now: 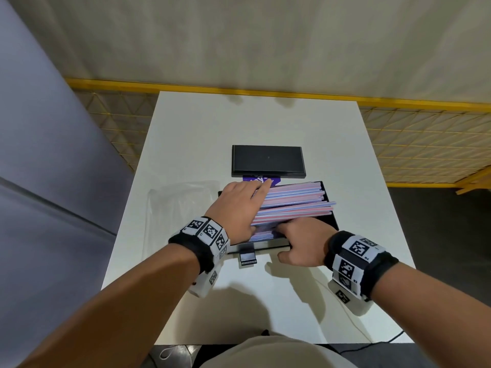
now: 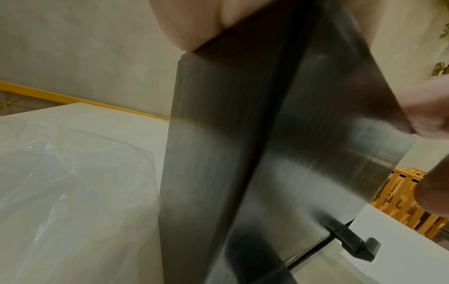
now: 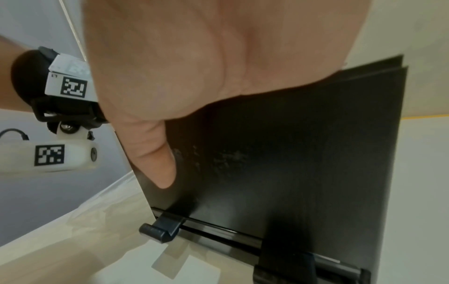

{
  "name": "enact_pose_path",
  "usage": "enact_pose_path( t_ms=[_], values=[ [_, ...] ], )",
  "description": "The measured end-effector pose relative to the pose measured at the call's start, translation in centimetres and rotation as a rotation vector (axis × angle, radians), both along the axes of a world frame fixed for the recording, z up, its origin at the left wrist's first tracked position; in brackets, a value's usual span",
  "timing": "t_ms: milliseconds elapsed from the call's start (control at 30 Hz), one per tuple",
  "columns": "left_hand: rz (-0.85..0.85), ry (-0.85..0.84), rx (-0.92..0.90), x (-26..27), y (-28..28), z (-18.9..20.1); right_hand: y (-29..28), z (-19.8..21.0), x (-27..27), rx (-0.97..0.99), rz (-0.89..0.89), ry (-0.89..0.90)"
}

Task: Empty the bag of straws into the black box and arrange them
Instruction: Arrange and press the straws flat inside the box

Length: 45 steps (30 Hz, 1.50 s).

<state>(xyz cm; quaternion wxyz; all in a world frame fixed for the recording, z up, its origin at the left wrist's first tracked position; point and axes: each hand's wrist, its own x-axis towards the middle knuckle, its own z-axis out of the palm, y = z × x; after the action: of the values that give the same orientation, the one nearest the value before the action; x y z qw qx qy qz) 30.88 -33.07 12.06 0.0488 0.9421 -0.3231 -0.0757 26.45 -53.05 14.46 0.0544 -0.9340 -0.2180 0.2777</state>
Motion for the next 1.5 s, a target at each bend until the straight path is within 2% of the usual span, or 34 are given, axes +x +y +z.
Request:
enact_pose_path(
  t_ms=[267, 367, 467, 533, 600, 667, 767, 867, 967, 1133, 1267, 1400, 1500],
  values=[
    [-0.003, 0.008, -0.087, 0.1, 0.1, 0.1, 0.0, -0.1, 0.4, -0.004, -0.010, 0.077],
    [0.011, 0.093, -0.266, 0.1, 0.9, 1.1, -0.3, 0.2, -0.1, 0.050, -0.015, 0.069],
    [0.066, 0.097, -0.415, 0.0, 3.0, 1.6, -0.9, 0.9, -0.5, 0.074, -0.007, 0.079],
    [0.123, 0.081, -0.476, -0.1, 4.8, 1.4, -1.4, 1.7, -0.9, 0.043, 0.040, 0.023],
    [0.161, 0.043, -0.520, -0.5, 6.4, 1.0, -2.1, 2.6, -1.4, 0.019, 0.133, -0.112],
    [0.170, -0.020, -0.528, -1.0, 7.4, 0.4, -2.8, 3.3, -1.8, 0.082, 0.181, -0.256],
    [0.208, -0.043, -0.568, -2.1, 7.9, -0.1, -3.6, 3.0, -1.2, 0.192, 0.114, -0.433],
    [0.220, -0.070, -0.630, -2.9, 7.4, -0.1, -3.5, 1.8, -0.2, 0.103, 0.050, -0.386],
    [0.157, -0.118, -0.587, -3.4, 6.7, 0.1, -2.7, 0.8, -0.1, 0.123, 0.020, -0.305],
    [0.114, -0.093, -0.245, -3.0, 4.7, 1.7, -1.3, 0.9, 0.4, 0.176, -0.092, -0.345],
    [0.103, -0.080, -0.050, -2.8, 3.4, 2.8, -0.5, 1.6, 1.5, 0.104, -0.060, -0.291],
    [0.096, -0.032, -0.109, -2.4, 4.5, 4.8, -0.5, 2.3, 2.6, 0.042, -0.104, -0.316],
    [0.100, -0.030, -0.220, -2.3, 7.3, 7.3, -0.8, 2.9, 2.9, 0.069, -0.146, -0.237]
  ],
)
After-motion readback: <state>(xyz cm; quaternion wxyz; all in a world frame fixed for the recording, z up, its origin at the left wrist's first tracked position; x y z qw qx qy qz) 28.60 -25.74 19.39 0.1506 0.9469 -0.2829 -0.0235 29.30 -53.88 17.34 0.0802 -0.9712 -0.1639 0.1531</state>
